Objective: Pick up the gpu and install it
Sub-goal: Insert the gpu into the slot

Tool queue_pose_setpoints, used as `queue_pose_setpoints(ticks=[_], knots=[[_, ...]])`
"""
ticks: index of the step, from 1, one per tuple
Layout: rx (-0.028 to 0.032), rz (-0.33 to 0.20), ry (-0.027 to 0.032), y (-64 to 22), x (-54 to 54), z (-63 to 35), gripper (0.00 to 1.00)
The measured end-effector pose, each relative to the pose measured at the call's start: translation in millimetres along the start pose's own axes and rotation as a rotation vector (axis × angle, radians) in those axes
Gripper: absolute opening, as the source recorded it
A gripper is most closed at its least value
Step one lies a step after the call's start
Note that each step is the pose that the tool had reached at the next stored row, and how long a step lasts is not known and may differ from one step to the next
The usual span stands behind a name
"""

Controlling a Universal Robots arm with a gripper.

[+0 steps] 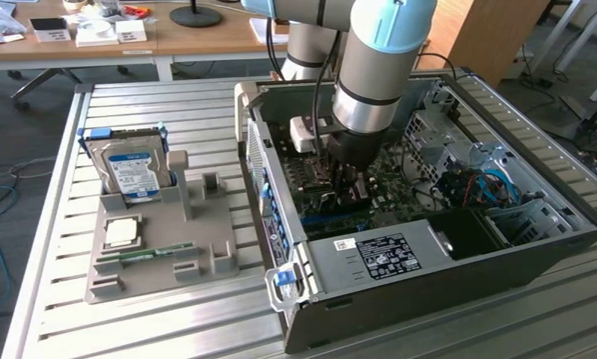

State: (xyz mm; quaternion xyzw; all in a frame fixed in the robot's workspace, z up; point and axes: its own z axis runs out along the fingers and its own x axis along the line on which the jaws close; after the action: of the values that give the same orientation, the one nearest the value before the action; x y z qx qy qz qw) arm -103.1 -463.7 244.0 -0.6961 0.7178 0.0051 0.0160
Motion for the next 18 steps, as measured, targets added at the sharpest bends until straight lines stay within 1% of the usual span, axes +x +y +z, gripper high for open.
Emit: queue_pose_setpoints(ticks=[4,18], knots=[[0.0002,0.0,-0.0011,0.0,-0.1,0.4,0.27],[-0.0002,-0.013,-0.0014,-0.1,0.0,1.7,0.27]])
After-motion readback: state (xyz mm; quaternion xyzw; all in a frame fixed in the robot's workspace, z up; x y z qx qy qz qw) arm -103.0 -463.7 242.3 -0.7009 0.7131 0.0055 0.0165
